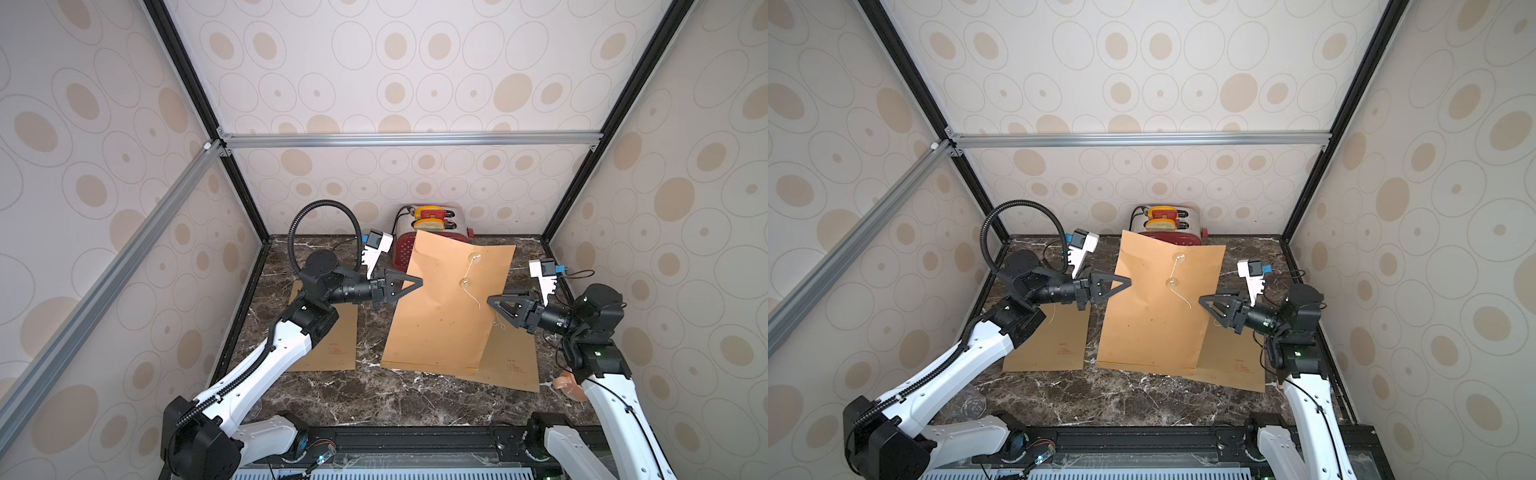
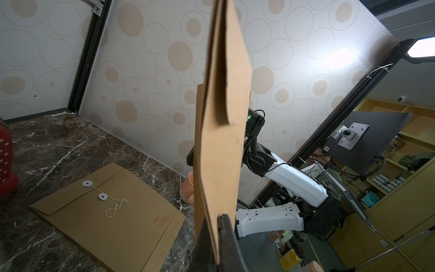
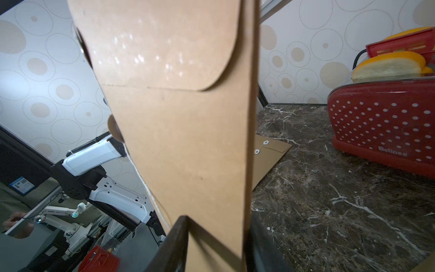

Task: Close the mouth of the file bag
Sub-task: Close the file bag, then place the file bag at the center of the board.

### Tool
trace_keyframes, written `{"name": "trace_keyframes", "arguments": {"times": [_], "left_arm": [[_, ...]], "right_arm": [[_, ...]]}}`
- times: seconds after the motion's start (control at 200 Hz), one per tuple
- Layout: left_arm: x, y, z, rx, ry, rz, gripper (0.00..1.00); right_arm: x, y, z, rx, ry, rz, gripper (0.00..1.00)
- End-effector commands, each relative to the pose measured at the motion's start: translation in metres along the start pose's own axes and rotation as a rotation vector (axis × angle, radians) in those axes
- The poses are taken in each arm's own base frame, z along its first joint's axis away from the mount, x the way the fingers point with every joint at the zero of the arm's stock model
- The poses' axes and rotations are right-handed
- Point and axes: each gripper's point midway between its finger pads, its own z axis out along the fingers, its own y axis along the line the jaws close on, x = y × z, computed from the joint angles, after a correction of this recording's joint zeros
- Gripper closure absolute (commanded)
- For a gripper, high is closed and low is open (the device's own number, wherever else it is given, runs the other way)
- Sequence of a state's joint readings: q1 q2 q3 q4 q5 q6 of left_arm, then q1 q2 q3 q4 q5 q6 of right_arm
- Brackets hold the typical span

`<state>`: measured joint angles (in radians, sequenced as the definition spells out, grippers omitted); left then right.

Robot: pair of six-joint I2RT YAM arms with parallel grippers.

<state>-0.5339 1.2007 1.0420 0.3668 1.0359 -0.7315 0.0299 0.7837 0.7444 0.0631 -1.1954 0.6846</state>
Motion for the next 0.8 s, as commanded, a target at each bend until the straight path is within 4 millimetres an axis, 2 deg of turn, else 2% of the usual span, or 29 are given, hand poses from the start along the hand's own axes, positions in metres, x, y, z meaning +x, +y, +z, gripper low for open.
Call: {"name": "trace_keyframes", "arguments": {"times": [0.0,0.22,0.285,0.401,0.536,0.611,0.686,0.756,0.796], "left_arm": [[-0.006,-0.006,-0.002,-0.002,-0.010,0.038,1.00],[-0.004,-0.002,-0.003,-0.023,-0.007,0.041,1.00],[-0.004,-0.001,-0.002,-0.027,-0.007,0.037,1.00],[-0.004,0.000,-0.002,-0.029,-0.010,0.036,1.00],[-0.005,0.000,-0.003,-0.034,-0.013,0.039,1.00],[-0.003,0.002,-0.003,-0.047,-0.008,0.041,1.00],[0.001,0.011,-0.005,-0.108,0.008,0.040,0.73],[0.005,0.024,-0.009,-0.189,0.030,0.035,0.40],[0.008,0.034,-0.011,-0.246,0.043,0.027,0.30]], "right_arm": [[-0.001,0.012,-0.003,-0.023,-0.006,-0.050,0.54],[0.001,0.022,-0.007,-0.023,-0.017,-0.073,0.52],[0.002,0.022,-0.007,-0.028,-0.016,-0.073,0.55],[0.004,0.021,-0.006,-0.036,-0.007,-0.056,0.67],[0.006,0.018,-0.007,-0.010,-0.011,-0.053,0.88],[0.007,0.014,-0.008,0.014,-0.013,-0.049,0.95],[0.010,0.003,-0.008,0.066,-0.008,-0.012,0.99],[0.014,-0.006,-0.007,0.089,0.004,0.039,1.00],[0.017,-0.010,-0.006,0.095,0.017,0.070,1.00]]}}
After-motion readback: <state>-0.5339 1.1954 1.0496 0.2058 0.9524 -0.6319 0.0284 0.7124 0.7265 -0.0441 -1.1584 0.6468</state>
